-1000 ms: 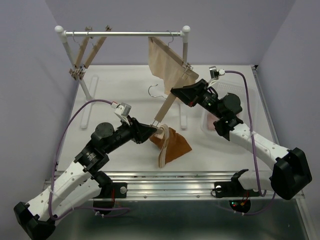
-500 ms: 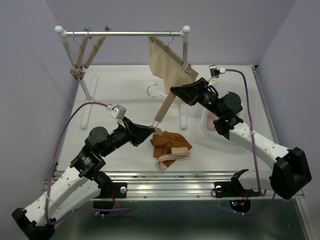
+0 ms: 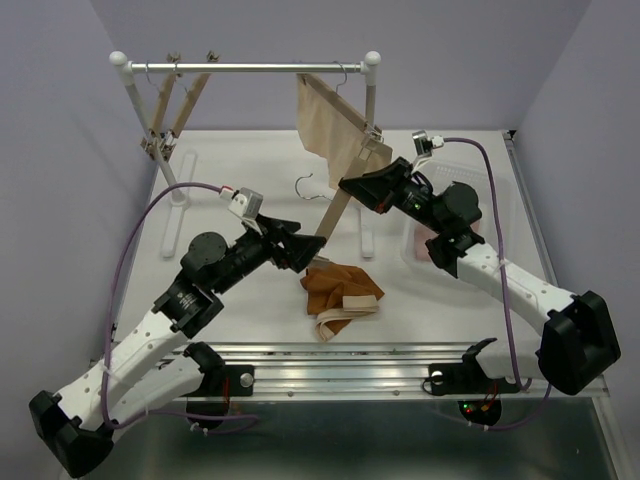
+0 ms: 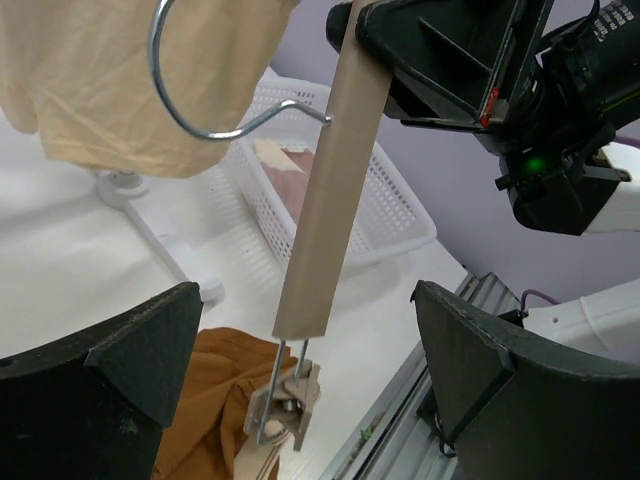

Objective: Remove the underwear clipped to the hanger

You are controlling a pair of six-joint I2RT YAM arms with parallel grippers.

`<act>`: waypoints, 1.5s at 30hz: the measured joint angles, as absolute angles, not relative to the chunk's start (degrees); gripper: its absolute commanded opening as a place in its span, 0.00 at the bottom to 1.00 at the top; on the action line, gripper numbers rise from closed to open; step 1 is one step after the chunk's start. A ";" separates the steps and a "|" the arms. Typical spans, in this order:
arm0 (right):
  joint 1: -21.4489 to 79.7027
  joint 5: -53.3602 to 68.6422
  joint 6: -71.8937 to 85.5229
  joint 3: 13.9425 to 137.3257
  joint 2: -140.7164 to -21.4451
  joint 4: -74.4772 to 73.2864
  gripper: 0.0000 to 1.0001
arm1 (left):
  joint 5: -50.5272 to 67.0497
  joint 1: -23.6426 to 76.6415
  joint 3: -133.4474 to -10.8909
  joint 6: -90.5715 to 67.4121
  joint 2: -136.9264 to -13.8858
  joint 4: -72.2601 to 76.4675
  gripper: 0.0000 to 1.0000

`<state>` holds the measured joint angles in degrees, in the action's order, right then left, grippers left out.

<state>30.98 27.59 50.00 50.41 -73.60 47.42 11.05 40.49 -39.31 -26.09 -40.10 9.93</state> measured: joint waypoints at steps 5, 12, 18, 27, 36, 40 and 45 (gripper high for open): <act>30.98 28.56 51.03 50.02 -73.60 48.90 0.01 | 13.06 40.49 -41.85 -23.59 -46.39 13.80 0.99; 30.98 29.23 52.53 48.69 -73.60 51.11 0.01 | 16.23 40.49 -42.15 -22.24 -52.10 18.09 0.62; 30.92 28.97 53.30 48.62 -73.60 51.77 0.01 | 20.12 40.53 -42.85 -21.39 -52.80 19.70 0.03; 30.79 31.11 52.99 49.69 -73.47 51.35 0.59 | 21.39 40.56 -42.52 -23.64 -50.46 19.88 0.00; 31.09 27.20 41.01 48.88 -70.15 31.99 1.00 | 4.34 40.77 -41.74 -23.44 -37.10 12.73 0.00; 31.46 24.49 34.09 45.93 -67.90 21.78 1.00 | -4.71 40.77 -43.09 -24.18 -32.99 4.78 0.00; 38.15 15.77 21.82 47.97 -71.07 5.39 1.00 | -16.43 40.77 -47.77 -26.87 -31.35 -8.62 0.00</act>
<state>38.15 15.77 21.82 47.97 -71.07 5.39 -16.43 40.77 -47.77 -26.87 -31.35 -8.62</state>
